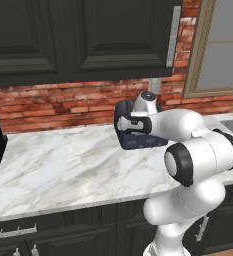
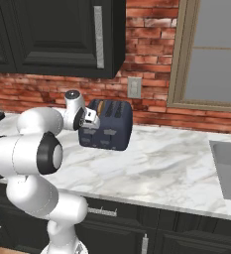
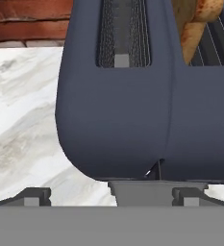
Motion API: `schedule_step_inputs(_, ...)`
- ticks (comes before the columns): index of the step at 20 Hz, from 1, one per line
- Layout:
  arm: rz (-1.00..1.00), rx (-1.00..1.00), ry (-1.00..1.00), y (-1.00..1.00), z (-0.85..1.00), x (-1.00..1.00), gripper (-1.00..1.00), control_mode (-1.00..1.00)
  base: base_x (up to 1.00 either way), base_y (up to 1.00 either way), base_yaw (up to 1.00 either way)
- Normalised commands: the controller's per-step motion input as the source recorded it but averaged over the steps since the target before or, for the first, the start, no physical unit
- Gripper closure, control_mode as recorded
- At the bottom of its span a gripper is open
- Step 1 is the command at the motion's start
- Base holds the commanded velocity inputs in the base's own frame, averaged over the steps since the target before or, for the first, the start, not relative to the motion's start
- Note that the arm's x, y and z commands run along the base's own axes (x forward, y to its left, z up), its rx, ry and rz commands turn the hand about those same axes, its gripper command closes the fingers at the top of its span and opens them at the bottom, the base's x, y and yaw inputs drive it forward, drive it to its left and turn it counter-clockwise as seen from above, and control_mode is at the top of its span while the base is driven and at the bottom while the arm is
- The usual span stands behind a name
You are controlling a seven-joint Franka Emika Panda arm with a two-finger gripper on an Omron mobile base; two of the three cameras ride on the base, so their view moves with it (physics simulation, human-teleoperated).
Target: Start the toaster. Once the lever pops up, take the bread to the plate on the dining counter.
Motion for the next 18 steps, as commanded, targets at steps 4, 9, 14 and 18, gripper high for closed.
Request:
schedule_step_inputs(4,0.00,0.00,0.00,0.00,-0.11,0.00,-1.00,-1.00,0.00,0.00,0.00)
schedule_step_inputs(9,0.00,0.00,0.00,0.00,-0.12,0.00,-1.00,-1.00,0.00,0.00,0.00)
schedule_step_inputs(14,0.00,0.00,0.00,0.00,-0.16,0.00,-1.00,-1.00,0.00,0.00,0.00)
schedule_step_inputs(18,0.00,0.00,0.00,0.00,-0.28,0.00,-1.00,-1.00,0.00,0.00,0.00)
